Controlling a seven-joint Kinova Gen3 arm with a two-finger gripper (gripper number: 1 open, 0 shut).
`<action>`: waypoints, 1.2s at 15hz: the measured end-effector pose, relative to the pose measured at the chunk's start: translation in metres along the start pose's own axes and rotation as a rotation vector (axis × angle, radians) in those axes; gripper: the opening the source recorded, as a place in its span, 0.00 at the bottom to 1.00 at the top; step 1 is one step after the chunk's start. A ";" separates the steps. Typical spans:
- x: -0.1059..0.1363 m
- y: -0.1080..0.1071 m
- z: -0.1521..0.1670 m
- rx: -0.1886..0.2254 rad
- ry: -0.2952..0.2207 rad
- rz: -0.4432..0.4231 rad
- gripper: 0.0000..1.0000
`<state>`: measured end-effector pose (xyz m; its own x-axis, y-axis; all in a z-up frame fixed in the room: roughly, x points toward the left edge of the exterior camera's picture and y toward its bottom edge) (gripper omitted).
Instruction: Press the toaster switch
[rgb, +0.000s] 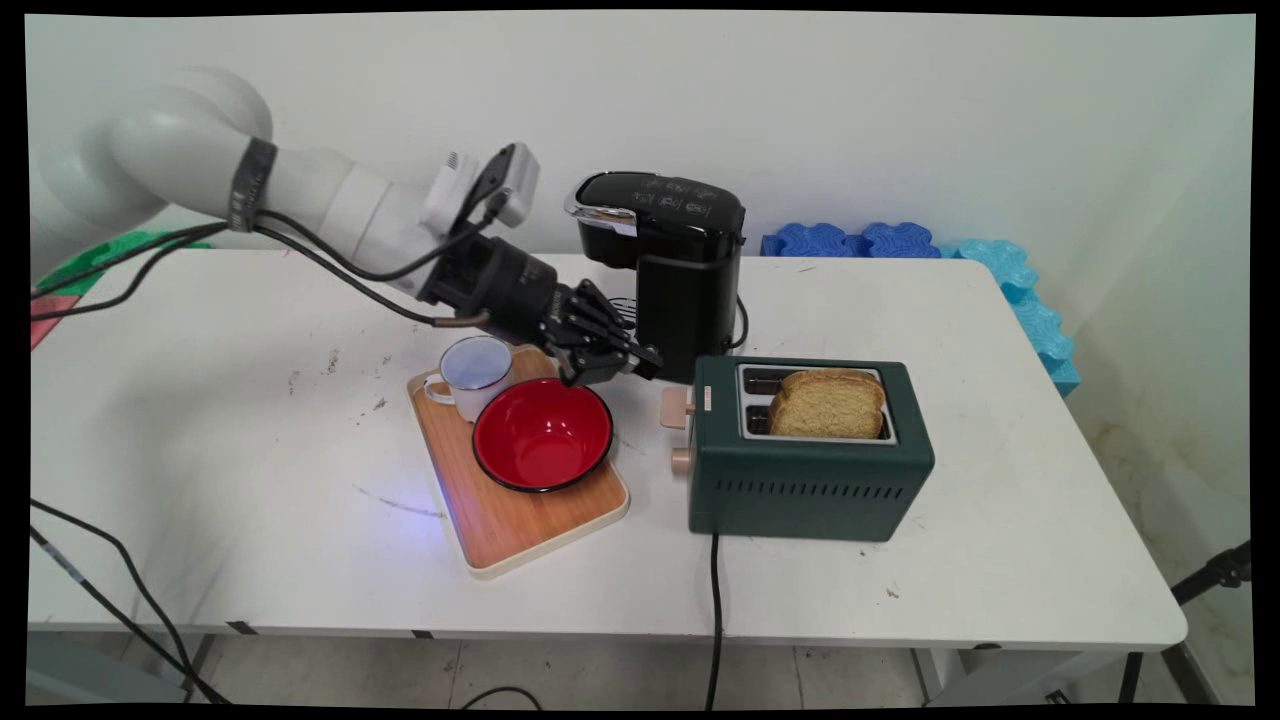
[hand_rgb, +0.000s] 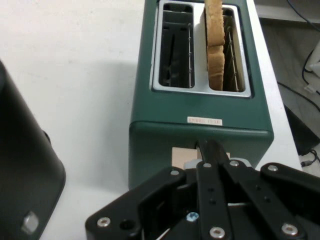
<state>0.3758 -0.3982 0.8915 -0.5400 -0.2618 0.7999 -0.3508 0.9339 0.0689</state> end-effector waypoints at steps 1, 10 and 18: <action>0.000 0.000 0.004 -0.001 -0.001 0.007 0.00; -0.010 -0.002 0.033 -0.006 -0.028 0.059 0.00; -0.023 -0.004 0.052 -0.009 -0.049 0.073 0.00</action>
<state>0.3494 -0.4083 0.8420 -0.6009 -0.2039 0.7729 -0.3018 0.9532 0.0169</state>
